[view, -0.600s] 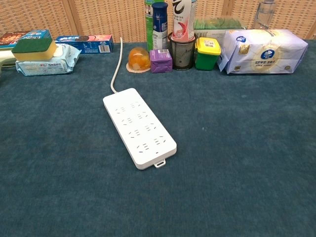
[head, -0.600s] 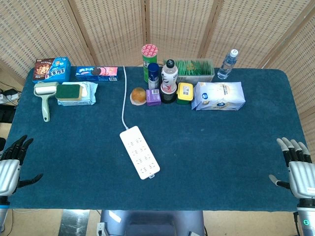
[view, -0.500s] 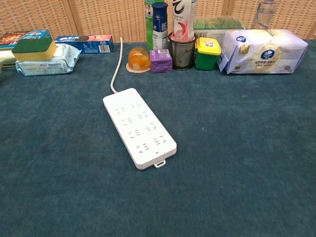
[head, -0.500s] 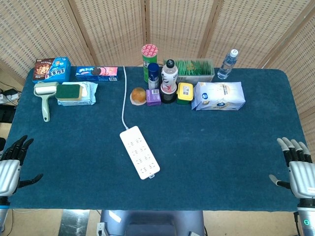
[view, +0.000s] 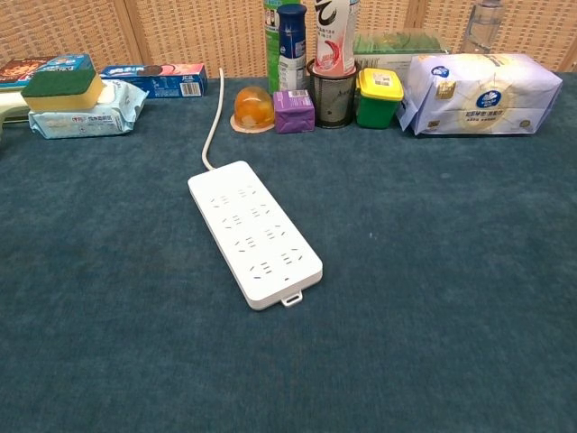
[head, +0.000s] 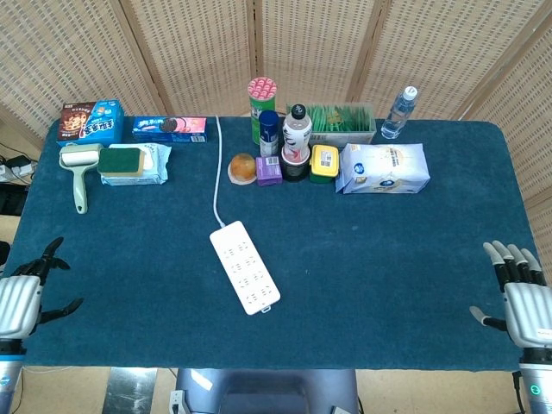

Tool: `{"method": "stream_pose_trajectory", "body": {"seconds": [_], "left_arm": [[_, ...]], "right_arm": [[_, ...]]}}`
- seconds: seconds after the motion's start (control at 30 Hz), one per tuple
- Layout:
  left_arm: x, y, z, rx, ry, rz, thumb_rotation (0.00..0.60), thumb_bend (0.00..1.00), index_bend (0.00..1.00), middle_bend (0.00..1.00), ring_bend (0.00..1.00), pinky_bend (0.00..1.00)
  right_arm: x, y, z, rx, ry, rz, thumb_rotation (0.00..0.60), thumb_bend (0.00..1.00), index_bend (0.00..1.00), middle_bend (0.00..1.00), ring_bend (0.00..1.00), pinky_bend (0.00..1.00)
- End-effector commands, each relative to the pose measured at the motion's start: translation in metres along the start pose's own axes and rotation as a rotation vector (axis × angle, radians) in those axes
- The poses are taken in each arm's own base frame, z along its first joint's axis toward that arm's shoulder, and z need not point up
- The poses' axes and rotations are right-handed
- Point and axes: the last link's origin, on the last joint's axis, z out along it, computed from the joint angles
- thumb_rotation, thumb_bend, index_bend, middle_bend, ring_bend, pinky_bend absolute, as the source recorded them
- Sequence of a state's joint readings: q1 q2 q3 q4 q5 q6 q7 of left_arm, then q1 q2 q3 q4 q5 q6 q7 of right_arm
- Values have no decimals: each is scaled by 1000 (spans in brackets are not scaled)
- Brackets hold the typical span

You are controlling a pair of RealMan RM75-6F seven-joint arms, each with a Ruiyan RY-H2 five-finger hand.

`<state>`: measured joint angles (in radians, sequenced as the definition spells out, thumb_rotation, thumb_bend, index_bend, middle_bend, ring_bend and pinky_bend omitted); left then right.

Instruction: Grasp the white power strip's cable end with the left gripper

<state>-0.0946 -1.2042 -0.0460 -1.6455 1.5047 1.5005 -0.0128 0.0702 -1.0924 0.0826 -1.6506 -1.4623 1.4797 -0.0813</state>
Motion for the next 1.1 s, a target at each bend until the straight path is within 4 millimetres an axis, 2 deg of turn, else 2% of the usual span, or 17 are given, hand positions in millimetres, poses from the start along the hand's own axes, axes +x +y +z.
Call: {"method": "stream_pose_trajectory", "body": {"seconds": [0.03, 0.17, 0.23, 0.3, 0.4, 0.77, 0.93, 1.1], "left_arm": [[-22, 13, 10, -34, -57, -43, 600, 365, 0, 1000, 1000, 1000], [-42, 30, 25, -73, -155, -87, 600, 550, 29, 1000, 1000, 1000], [-52, 44, 39, -80, -188, -85, 600, 607, 119, 1000, 1000, 1000], [-57, 53, 48, -74, -197, -79, 600, 623, 198, 1000, 1000, 1000], [-64, 73, 63, -82, -209, -90, 600, 625, 249, 1000, 1000, 1000], [-89, 137, 103, -118, -342, -95, 600, 624, 290, 1000, 1000, 1000], [-97, 155, 120, -124, -362, -54, 600, 619, 290, 1000, 1000, 1000], [-105, 176, 129, -131, -397, -85, 600, 617, 290, 1000, 1000, 1000]], "right_arm": [[-1, 0, 0, 1, -4, 1, 600, 0, 63, 76, 75, 0], [-3, -1, 2, 2, -14, 5, 600, 0, 61, 76, 75, 0], [-5, -1, 4, 2, -21, 11, 600, 0, 61, 76, 75, 0], [-6, -1, 5, 3, -27, 12, 600, 0, 60, 76, 74, 0], [-9, 0, 5, 1, -40, 12, 600, 0, 60, 75, 75, 0], [-10, 4, 7, -7, -55, 26, 600, 0, 60, 74, 73, 0], [-11, 5, 8, -12, -63, 28, 600, 0, 60, 72, 72, 0], [-12, 7, 9, -16, -68, 32, 600, 0, 60, 72, 72, 0]]}}
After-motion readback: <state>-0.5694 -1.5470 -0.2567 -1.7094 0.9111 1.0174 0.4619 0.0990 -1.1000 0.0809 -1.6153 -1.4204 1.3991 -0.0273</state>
